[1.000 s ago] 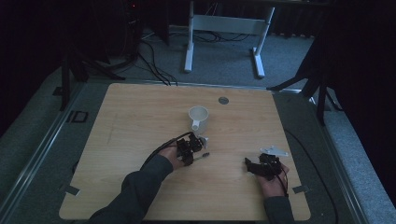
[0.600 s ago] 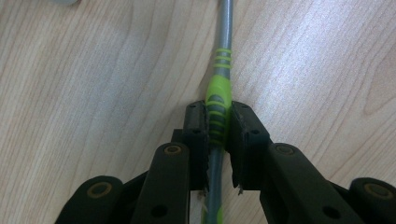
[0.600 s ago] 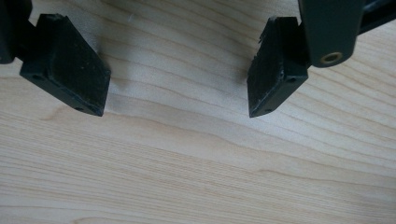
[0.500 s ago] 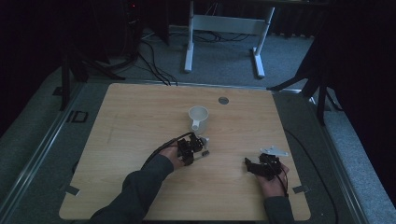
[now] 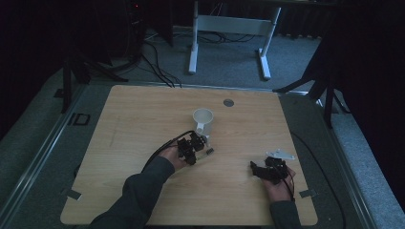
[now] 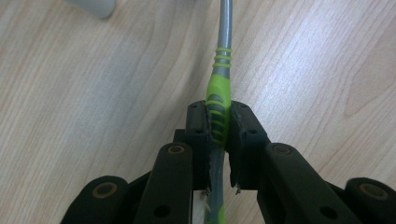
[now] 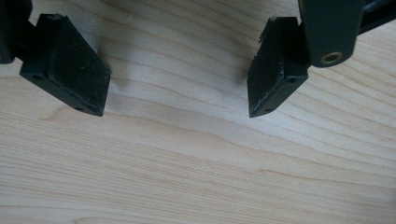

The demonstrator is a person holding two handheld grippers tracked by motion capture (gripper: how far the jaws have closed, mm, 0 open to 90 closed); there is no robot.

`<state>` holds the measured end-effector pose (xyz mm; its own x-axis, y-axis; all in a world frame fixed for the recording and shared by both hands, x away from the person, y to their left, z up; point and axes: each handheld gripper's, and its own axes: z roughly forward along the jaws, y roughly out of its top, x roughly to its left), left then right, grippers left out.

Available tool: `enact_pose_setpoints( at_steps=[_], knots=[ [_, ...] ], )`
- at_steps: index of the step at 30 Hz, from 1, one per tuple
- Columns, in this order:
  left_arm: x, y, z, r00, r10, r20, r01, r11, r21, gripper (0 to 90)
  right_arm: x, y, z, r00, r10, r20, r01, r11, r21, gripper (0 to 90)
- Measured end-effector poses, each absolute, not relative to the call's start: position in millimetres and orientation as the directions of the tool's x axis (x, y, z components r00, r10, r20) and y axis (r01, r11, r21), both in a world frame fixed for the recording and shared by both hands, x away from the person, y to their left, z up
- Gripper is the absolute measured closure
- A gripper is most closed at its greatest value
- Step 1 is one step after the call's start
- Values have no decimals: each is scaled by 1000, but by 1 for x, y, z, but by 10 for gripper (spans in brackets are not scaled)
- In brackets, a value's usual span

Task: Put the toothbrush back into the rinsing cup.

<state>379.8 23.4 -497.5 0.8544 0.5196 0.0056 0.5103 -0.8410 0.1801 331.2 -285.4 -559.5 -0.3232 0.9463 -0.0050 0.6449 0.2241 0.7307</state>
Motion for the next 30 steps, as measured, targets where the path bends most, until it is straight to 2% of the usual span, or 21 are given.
enact_pose_setpoints(
  at_steps=[30],
  knots=[
    [382, 43, -470, 818, 575, -26, 546, -762, 348, 796, 331, -285, -560, -326, 945, -6, 643, 226, 731, 211]
  ],
)
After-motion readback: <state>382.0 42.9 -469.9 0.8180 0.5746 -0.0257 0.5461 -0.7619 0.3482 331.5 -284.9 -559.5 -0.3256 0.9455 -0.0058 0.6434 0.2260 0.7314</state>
